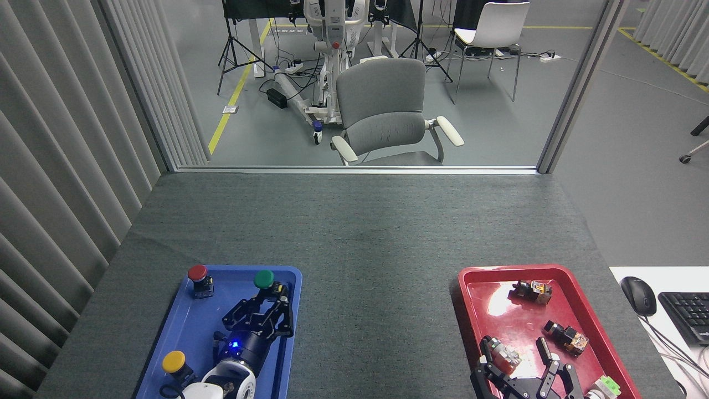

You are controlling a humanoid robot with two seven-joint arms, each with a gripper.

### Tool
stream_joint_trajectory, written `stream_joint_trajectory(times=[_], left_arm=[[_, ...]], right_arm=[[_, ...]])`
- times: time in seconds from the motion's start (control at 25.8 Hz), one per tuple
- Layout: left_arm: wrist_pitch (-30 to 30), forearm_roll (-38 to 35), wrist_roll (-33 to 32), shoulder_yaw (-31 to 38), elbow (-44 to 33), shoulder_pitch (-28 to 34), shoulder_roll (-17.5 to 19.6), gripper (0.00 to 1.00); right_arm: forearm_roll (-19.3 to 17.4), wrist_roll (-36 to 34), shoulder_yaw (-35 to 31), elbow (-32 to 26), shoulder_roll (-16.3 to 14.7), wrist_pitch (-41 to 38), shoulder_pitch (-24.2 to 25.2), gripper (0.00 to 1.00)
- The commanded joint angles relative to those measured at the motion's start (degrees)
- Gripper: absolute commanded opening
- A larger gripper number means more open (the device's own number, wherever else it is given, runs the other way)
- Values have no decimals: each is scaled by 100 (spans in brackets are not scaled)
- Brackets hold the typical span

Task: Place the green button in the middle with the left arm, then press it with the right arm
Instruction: 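Carry the green button out of the tray and lower it mid-table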

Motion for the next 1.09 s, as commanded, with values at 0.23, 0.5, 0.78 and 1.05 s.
stream_joint_trajectory(times=[0.23,0.5,0.78,1.05], left_arm=[[-1540,-64,-49,-871,-68,-59,-106,21],[-160,-521,-41,-1926,-6,-129,-669,22],[86,-556,-58,-2093,442,-164,-1108,22],[156,-872,-32,-2163,899,-164,-1310,22]], right_arm=[[25,-17,0,9,16,-10,-43,99],[25,-26,0,9,60,-1,-43,99],[7,-35,-9,18,77,-247,-78,99],[7,-26,0,70,95,-247,-87,99]])
